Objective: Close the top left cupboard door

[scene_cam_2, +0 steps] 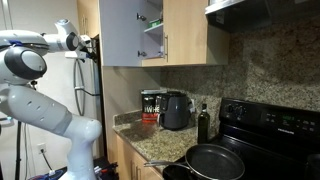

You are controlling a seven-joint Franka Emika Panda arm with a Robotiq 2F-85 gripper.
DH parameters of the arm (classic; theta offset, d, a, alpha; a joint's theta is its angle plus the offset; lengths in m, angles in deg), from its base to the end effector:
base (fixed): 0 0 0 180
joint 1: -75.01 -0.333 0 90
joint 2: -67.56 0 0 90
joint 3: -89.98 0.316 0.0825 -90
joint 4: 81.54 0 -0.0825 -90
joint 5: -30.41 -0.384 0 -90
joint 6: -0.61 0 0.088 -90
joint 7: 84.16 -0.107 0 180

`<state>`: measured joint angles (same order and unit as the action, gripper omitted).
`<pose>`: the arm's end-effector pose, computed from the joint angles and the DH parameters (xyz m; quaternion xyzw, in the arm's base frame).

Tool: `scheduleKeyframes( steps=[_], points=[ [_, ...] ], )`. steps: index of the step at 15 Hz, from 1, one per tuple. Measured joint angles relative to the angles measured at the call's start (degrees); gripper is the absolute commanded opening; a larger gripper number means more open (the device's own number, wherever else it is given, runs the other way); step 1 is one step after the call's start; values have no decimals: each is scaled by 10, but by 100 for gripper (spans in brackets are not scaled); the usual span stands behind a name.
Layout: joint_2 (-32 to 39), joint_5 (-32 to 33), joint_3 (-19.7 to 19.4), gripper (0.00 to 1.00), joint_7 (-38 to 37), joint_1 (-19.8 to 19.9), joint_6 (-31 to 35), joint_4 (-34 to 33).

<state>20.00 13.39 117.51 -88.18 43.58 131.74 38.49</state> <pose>0.0791 0.3606 0.7725 -0.7970 -0.3942 -0.4107 0.2017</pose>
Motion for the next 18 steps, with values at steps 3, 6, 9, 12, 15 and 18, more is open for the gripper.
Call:
scheduleKeyframes(
  steps=[3, 6, 9, 12, 15, 18],
  points=[
    [12, 30, 16, 100, -7, 38, 83, 0],
    [38, 61, 36, 100, -24, 81, 173, -1],
    [60, 100, 55, 100, -52, 121, 225, -3],
    [58, 149, 74, 100, -88, 172, 256, -4],
    [30, 189, 89, 100, -125, 229, 269, -5],
    [-19, 206, 80, 100, -137, 280, 265, 2]
  ],
)
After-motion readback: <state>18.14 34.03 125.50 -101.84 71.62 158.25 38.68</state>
